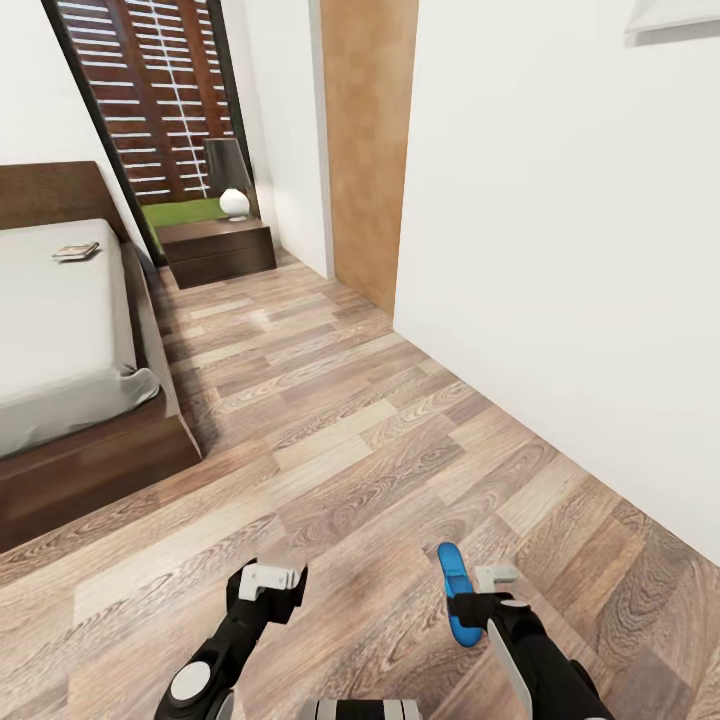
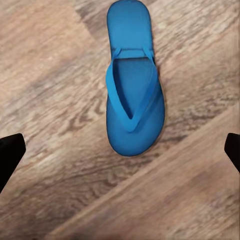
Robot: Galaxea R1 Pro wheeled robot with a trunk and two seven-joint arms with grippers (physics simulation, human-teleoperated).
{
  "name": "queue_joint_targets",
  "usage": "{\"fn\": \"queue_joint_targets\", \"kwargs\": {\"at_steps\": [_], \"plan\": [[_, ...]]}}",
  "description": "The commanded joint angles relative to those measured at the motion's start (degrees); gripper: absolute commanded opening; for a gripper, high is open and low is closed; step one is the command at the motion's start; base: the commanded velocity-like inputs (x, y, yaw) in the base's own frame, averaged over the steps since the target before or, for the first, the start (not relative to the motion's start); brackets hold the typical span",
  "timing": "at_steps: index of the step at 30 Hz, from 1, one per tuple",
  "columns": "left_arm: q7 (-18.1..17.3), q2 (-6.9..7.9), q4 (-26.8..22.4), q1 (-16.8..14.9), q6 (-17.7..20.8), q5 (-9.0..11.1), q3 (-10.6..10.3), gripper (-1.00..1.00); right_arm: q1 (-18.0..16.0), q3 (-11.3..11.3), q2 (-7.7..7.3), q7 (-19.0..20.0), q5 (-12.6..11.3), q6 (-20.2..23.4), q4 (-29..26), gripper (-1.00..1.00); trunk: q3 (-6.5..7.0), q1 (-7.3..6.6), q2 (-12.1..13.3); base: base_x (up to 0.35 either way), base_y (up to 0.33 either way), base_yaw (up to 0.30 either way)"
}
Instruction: In the bedroom, move the book from the bed onto either nightstand, and place the two sandals side by side next to the bed.
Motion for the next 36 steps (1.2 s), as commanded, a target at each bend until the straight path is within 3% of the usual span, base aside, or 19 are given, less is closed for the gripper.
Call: {"fn": "queue_joint_targets", "kwargs": {"at_steps": [1, 8, 23, 36], "plan": [[0.0, -0.02, 0.2, 0.1, 0.3, 0.0, 0.0, 1.00, 0.0, 0.0, 0.02, -0.2, 0.0, 0.2, -0.1, 1.00, -0.05, -0.01, 0.0, 0.000, 0.000, 0.000], [0.1, -0.07, 2.5, 0.6, 0.2, -0.1, 0.0, 1.00, -0.1, 0.0, 0.08, -0.3, 0.0, -2.1, -0.1, 1.00, -0.05, -0.01, 0.0, 0.000, 0.000, 0.000], [0.1, -0.07, 7.3, 0.6, 0.1, -0.1, 0.2, 1.00, -0.1, 0.0, 0.08, -0.3, 0.0, -2.4, -0.1, 1.00, -0.05, -0.01, 0.0, 0.000, 0.000, 0.000], [0.1, -0.07, 7.3, 0.6, 0.1, -0.1, 0.2, 1.00, -0.1, 0.0, 0.08, -0.3, 0.0, -2.4, -0.1, 1.00, -0.05, -0.01, 0.0, 0.000, 0.000, 0.000]]}}
